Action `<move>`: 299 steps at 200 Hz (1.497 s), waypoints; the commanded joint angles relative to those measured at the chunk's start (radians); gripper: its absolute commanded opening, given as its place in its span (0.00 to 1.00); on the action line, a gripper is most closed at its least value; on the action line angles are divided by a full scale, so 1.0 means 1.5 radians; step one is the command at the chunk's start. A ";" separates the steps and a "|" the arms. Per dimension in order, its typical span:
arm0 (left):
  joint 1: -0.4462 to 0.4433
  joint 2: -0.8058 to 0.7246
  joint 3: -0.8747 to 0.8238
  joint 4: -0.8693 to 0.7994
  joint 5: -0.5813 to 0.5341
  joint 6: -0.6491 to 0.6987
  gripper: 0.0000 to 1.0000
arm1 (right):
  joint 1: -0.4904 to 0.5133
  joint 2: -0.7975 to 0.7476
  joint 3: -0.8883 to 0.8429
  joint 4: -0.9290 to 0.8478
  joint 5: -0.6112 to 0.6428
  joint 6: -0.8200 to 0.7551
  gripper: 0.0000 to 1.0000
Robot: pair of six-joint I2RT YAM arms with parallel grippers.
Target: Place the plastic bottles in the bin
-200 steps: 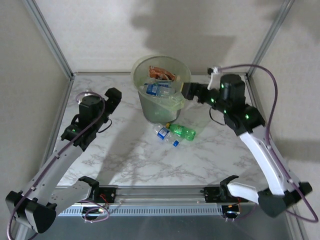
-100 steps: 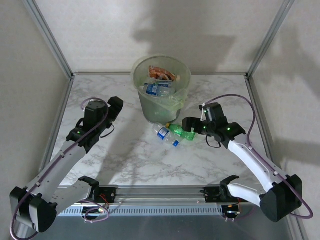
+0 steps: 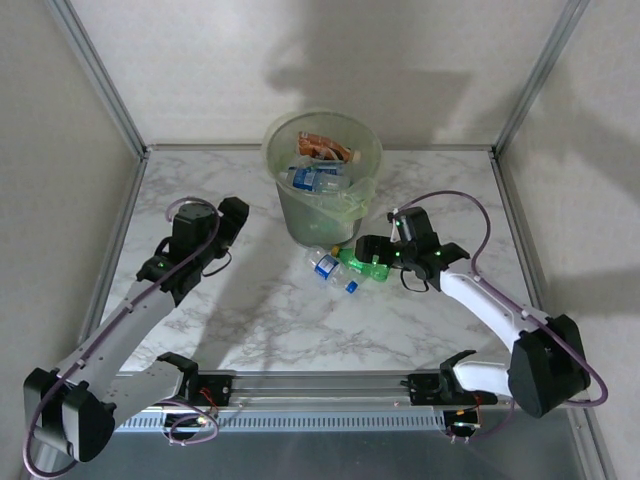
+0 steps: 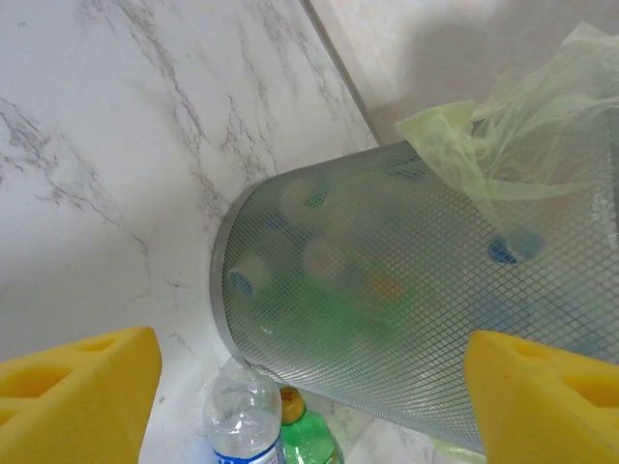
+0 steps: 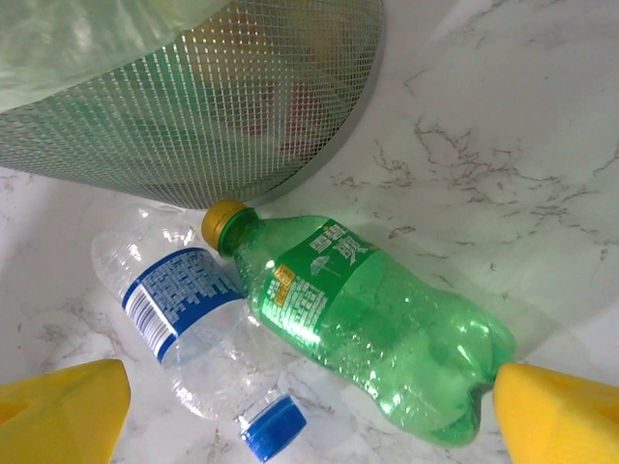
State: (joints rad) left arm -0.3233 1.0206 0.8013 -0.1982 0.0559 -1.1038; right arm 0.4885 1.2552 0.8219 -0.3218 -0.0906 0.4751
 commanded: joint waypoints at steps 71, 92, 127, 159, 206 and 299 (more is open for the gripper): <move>0.005 0.020 -0.045 0.044 0.034 -0.020 0.77 | -0.003 0.080 0.011 0.070 0.000 -0.031 0.94; 0.005 0.025 -0.051 0.049 0.039 -0.022 0.76 | -0.002 0.092 0.013 0.075 -0.003 -0.034 0.94; 0.006 0.031 -0.052 0.055 0.044 -0.024 0.75 | -0.002 0.115 0.016 0.084 -0.009 -0.042 0.94; 0.006 0.031 -0.053 0.055 0.046 -0.021 0.75 | -0.002 0.135 0.016 0.086 -0.011 -0.047 0.94; 0.006 0.029 -0.056 0.057 0.047 -0.019 0.75 | 0.007 0.139 0.004 0.082 -0.011 -0.042 0.92; 0.005 0.032 -0.060 0.063 0.049 -0.020 0.75 | 0.068 0.121 -0.027 0.073 -0.006 0.007 0.88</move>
State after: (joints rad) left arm -0.3233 1.0683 0.7231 -0.1303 0.1173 -1.1297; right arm 0.5694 1.4532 0.7937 -0.2012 -0.1051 0.4572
